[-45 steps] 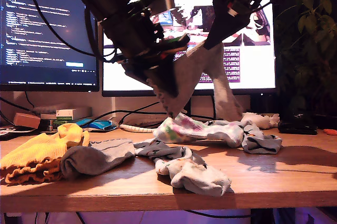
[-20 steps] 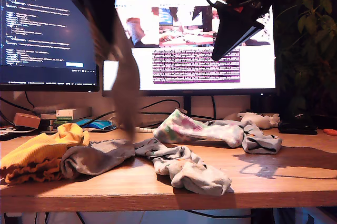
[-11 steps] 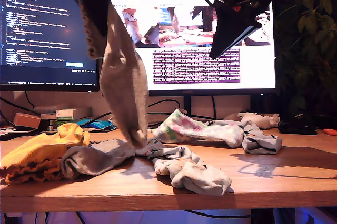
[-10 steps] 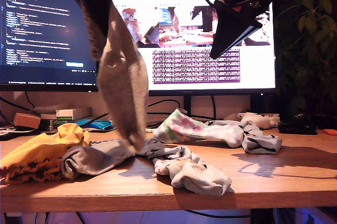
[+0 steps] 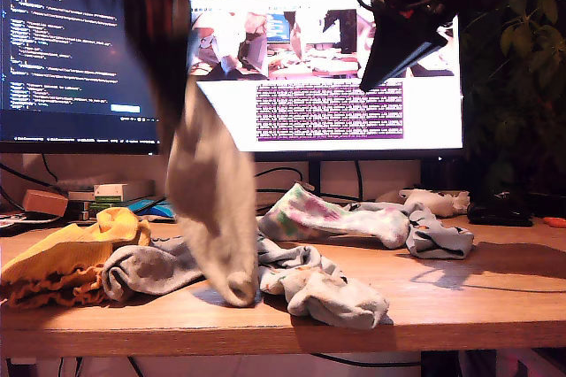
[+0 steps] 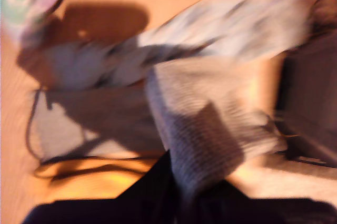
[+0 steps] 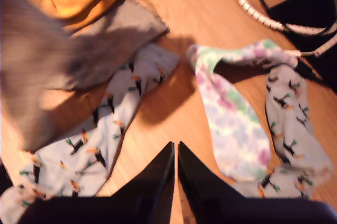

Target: Pair up the socks based on colour and pattern, by placing them on top of one another

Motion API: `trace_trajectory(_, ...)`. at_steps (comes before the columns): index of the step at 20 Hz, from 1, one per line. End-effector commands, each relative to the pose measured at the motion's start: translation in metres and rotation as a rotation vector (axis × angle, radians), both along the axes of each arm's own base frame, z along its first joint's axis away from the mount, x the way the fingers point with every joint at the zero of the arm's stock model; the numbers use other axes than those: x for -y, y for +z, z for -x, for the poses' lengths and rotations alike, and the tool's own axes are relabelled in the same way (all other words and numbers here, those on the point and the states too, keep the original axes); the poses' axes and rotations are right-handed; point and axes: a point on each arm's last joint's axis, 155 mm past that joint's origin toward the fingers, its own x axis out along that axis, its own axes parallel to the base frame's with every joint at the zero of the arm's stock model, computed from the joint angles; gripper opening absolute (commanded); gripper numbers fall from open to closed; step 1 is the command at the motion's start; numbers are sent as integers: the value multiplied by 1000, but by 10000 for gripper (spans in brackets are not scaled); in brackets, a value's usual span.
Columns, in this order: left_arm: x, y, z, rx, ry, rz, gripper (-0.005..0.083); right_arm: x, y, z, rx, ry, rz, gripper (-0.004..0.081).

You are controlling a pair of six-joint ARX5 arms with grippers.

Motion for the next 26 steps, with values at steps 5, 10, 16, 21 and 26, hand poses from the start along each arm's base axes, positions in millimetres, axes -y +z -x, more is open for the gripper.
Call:
trace_trajectory(5,-23,-63,-63,98,-71,-121,-23,-3,11,-3,31,6,-24,-10)
trace_trajectory(10,-6,-48,-122,357,-110,-100,-22,-3,11,-3,30,6,-24,-10)
trace_trajectory(16,-28,-65,-123,288,-90,-94,277,-3,9,0,16,9,-25,-10)
trace_trajectory(21,-39,-61,-135,324,-40,-111,506,-6,10,2,-4,7,-48,-10)
trace_trajectory(26,-50,-39,-152,434,21,-190,501,-6,10,2,-6,6,-50,-10)
